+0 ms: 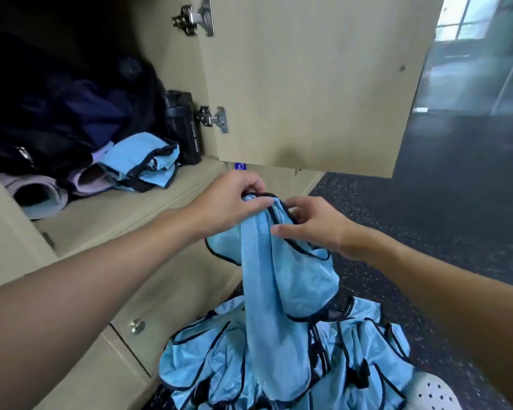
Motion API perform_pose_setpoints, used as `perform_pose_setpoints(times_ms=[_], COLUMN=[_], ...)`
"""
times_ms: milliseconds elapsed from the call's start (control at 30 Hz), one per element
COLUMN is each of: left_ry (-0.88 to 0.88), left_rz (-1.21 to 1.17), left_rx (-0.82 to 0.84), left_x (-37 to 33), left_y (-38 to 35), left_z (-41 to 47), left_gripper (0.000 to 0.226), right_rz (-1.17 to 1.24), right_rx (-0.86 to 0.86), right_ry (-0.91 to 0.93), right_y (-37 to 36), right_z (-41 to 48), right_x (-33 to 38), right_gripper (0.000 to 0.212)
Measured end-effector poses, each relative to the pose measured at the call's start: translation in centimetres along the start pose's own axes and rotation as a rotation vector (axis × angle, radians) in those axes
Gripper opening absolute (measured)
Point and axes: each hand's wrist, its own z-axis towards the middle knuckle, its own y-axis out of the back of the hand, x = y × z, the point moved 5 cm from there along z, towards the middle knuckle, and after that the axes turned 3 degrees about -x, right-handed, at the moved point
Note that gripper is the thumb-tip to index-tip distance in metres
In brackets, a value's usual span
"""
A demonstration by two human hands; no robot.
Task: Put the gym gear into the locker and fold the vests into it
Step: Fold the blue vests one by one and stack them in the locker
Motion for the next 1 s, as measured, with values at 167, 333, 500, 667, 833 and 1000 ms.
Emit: perform_pose_setpoints(times_ms=[167,333,500,667,833,1000], left_ry=[-0.046,0.063,0.129,0.154,0.168,0.267], left_rz=[-0.082,-0.101,-0.101,0.008,0.227,0.416], left_rx=[-0.026,0.081,0.008,-0.031,-0.106,-0.159], left_x=[-4.4,-3.5,-2.1,-0.5,0.5,2.7], left_y=[4.8,6.8,6.8,7.7,9.0,9.6], left_z=[-1.6,-4.2,-6.8,-7.3,-7.6,-8.0], left_gripper=[0.009,0.011,0.007,0.015,0.016,0.016], right_rz=[-0.092,-0.104,-0.149,-0.215,-0.352,-0.413], right_rx=[-0.083,-0.232,-0.119,0.137,0.231,0.164], right_ry=[0.215,0.221,0.215,0.145,0.105,0.143], right_y=[-0.8,0.7,-0.5,-1.2,-0.9,-0.3], right_z=[-2.8,-4.6,-4.9,-4.8,-4.9,-4.8], right_x=[6.1,7.0,6.4,6.0,5.4,5.7], right_gripper=[0.011,0.018,0.008,0.018,0.013,0.011])
